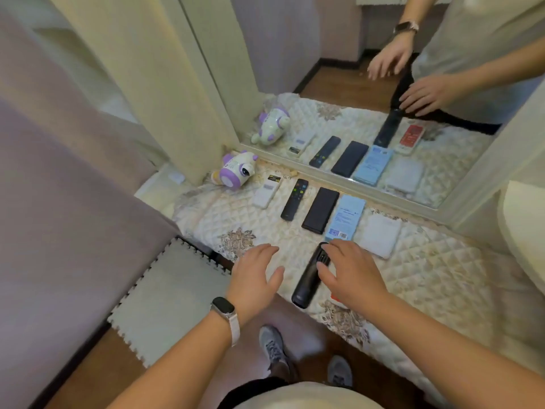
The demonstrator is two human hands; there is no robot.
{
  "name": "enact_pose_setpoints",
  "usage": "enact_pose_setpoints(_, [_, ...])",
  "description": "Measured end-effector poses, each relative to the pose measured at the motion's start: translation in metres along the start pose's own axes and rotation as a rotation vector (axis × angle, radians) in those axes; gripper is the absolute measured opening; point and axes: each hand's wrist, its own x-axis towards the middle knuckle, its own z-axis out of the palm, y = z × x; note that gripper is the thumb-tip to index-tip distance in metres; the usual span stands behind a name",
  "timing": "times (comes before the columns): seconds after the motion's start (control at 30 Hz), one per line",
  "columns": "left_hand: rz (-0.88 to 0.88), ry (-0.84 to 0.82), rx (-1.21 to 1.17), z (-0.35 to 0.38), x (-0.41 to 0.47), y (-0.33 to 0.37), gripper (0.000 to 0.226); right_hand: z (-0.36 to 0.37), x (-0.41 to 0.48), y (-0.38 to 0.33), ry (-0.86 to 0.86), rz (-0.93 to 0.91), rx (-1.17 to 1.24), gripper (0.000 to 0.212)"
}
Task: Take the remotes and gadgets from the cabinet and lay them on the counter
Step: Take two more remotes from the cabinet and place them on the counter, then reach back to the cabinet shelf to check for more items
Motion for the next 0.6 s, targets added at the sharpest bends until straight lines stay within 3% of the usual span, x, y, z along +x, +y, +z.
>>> enact_pose_setpoints(0.33, [-0.009, 0.341, 0.213, -0.070, -0.088, -0.055, 0.042, -0.018, 0.020, -0.118, 0.099, -0.558, -0.089, 0.046])
enact_pose_setpoints(0.6, [-0.134, 0.490, 0.358, -0.128, -0.199, -0.141, 0.042, 0.009, 0.001, -0.270, 0.090, -0.859, -0.171, 0.047])
